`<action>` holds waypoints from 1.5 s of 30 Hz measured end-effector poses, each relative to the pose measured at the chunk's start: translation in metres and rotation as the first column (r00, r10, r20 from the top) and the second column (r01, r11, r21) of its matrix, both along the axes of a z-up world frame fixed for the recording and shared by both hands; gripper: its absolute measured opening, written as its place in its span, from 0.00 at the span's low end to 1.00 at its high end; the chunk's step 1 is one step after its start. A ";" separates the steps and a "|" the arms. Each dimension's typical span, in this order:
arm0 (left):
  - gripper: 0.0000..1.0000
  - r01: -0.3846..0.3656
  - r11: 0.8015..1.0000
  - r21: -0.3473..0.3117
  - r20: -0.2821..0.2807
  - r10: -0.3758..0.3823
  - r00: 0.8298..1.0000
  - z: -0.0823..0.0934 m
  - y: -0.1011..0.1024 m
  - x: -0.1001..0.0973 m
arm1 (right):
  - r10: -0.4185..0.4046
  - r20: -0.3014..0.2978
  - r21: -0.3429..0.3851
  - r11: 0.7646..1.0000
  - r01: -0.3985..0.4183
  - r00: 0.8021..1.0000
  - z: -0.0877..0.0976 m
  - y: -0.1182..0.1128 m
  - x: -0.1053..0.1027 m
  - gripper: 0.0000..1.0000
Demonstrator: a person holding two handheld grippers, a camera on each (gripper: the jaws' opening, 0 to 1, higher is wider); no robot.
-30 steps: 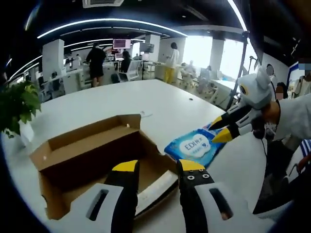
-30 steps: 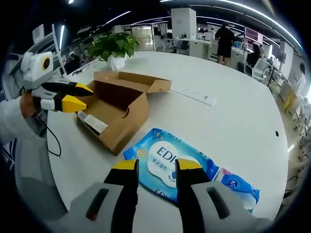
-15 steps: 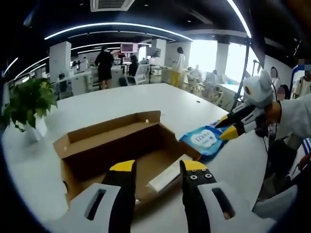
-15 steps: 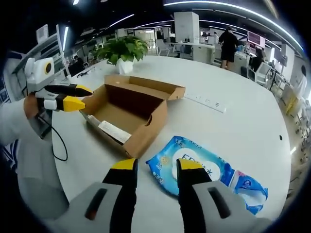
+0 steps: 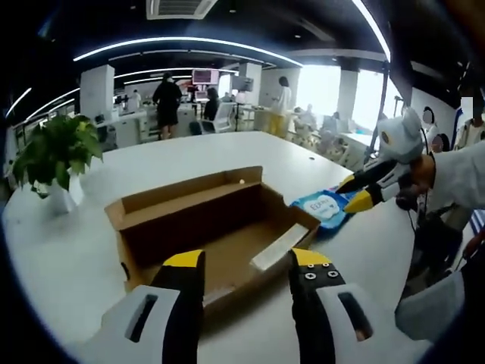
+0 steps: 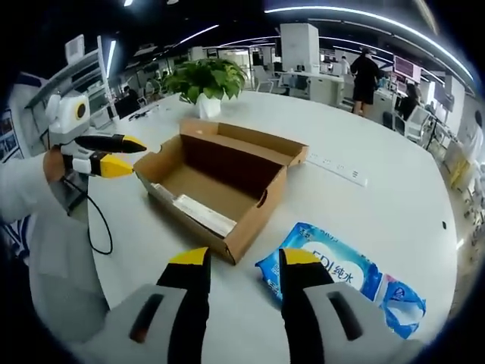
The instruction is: Operate the shoe box by opening the lid, removing the specified soft item, and placing it in the target area until the item is outside and the box remains undamaged.
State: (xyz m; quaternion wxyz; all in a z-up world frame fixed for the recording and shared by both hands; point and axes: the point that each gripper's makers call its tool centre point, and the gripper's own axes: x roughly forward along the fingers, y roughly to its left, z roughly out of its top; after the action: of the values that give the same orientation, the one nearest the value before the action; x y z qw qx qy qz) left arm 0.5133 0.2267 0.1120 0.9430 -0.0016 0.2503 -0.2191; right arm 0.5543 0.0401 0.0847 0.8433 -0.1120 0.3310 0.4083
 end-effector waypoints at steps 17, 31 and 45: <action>0.50 -0.023 1.000 0.006 0.027 0.022 0.999 -0.004 0.023 -0.014 | 0.093 0.007 0.002 0.996 -0.093 0.996 -0.002 0.030 0.003 0.38; 0.56 0.068 0.997 -0.027 0.119 -0.064 0.991 0.007 0.033 -0.026 | 0.338 0.030 -0.072 0.939 -0.335 0.941 0.005 0.062 0.006 0.43; 0.56 0.084 0.996 -0.011 0.123 -0.082 0.989 0.003 0.051 -0.028 | 0.617 -0.026 -0.261 0.756 -0.601 0.787 -0.019 0.084 0.031 0.44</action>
State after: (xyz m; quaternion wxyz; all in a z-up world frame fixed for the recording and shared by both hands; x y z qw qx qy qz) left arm 0.4851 0.2776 0.1151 0.9466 0.0145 0.1900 -0.2599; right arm 0.5856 0.1239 0.0654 0.6527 -0.3335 0.3003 0.6105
